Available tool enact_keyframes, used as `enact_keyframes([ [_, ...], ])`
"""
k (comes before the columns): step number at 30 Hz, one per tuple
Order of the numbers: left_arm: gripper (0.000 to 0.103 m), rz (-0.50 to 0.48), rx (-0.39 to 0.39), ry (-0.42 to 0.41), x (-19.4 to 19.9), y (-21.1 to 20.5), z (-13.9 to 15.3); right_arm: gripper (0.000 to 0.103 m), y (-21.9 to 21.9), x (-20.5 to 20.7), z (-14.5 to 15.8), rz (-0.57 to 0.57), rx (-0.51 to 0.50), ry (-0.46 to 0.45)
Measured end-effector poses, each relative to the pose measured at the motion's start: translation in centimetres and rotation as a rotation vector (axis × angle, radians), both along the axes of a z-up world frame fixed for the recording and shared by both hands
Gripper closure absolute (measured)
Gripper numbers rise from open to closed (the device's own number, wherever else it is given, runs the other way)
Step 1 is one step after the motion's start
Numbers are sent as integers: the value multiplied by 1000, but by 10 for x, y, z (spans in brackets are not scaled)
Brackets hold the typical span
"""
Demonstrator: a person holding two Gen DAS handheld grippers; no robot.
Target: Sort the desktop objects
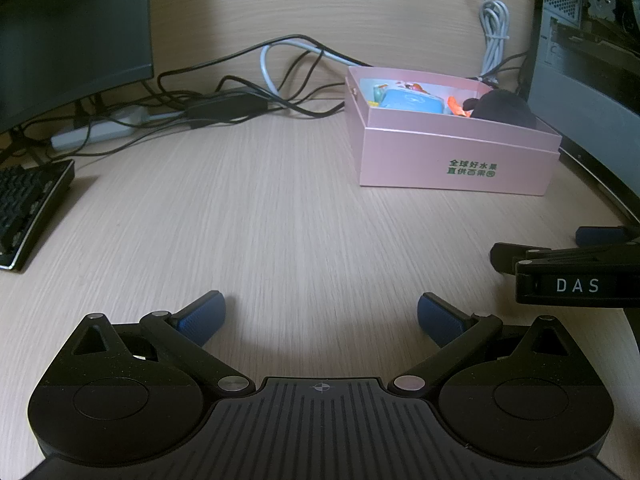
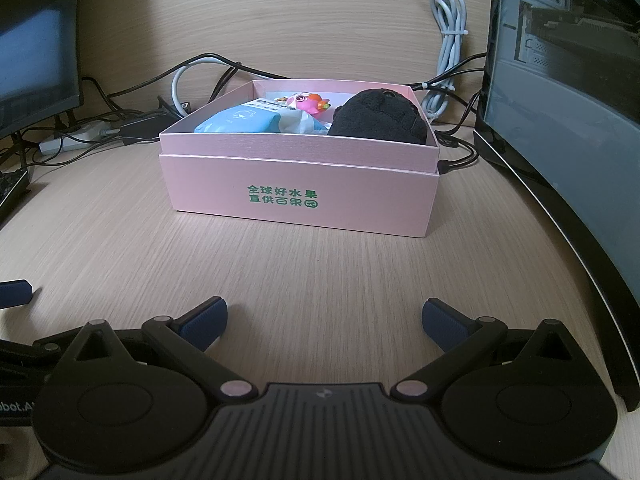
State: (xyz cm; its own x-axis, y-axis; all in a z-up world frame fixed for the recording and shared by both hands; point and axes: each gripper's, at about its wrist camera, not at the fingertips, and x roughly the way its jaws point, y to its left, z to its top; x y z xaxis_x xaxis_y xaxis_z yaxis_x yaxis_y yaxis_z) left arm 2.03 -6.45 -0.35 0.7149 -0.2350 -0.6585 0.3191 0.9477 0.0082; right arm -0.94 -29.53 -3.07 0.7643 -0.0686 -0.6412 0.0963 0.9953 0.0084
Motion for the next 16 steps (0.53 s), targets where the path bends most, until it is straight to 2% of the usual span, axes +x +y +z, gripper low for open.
enact_keyframes([
  [16, 0, 1, -3, 1, 0, 1, 0, 0, 0, 0, 0, 0, 0, 0],
])
